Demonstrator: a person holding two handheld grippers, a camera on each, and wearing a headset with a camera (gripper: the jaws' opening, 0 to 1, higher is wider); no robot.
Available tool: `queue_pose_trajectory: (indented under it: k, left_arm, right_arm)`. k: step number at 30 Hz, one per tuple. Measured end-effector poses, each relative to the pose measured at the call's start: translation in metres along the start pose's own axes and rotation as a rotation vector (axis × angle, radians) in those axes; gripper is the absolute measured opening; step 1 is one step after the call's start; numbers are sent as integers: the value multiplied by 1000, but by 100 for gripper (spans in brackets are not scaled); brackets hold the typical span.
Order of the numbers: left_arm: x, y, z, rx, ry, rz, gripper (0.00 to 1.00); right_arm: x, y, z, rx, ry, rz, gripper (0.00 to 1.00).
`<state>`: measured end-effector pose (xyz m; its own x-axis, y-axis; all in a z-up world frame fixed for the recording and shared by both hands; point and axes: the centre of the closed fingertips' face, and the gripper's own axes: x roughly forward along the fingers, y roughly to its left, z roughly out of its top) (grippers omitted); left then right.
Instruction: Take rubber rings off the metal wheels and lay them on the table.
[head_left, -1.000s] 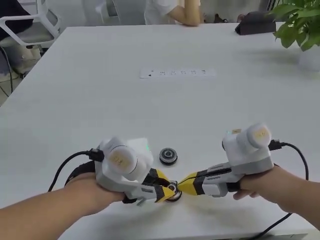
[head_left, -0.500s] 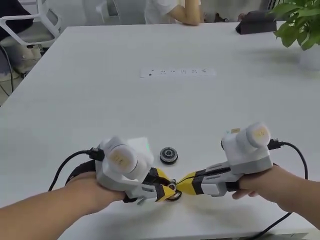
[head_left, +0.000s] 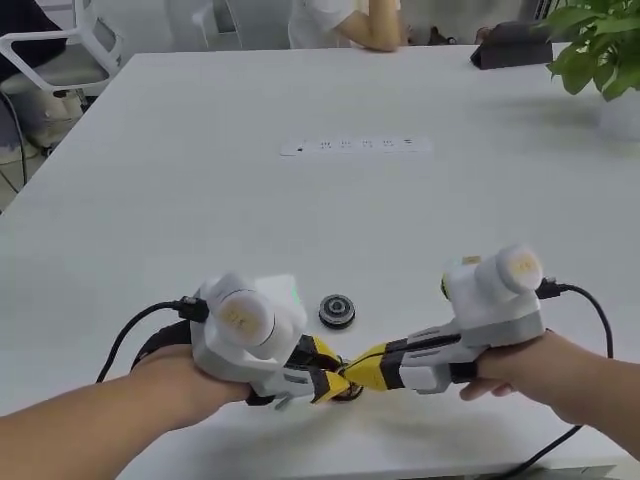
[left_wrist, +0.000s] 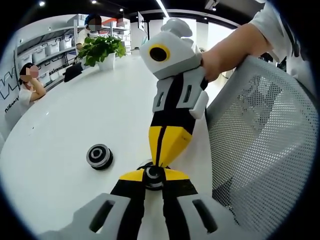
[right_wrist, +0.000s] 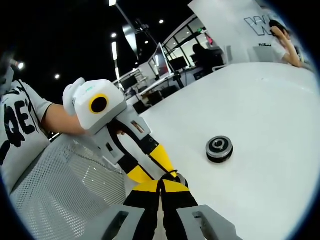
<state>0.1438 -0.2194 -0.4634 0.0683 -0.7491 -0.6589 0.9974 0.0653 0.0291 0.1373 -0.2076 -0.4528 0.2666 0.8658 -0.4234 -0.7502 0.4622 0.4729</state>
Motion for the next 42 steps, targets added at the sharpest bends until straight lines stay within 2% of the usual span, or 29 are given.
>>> queue_pose_trajectory:
  k: [9,15,22,27,32,42]
  left_arm:
    - [0,1,1,12,-5,-1,7]
    - [0,1,2,10,-4,-4,7]
    - [-2,1,2,11,6,-7,10]
    - [-5,-1,5,-2,-5,-18,12]
    - [-9,-2,4,7,3,-23,15]
    - [-24,-4,6,4,-8,-22,21]
  right_arm:
    - [-3,-10,-4,-9,9,-37,0]
    - [-3,-10,-1,-40,1,-40,0]
    - [-5,-13,0,-30,-6,-48,0]
    - [-6,-11,1,-26,-11,-45,0]
    - [-7,-9,2,-24,-14,-42,0]
    - [-9,-7,5,-20,-23,-36,0]
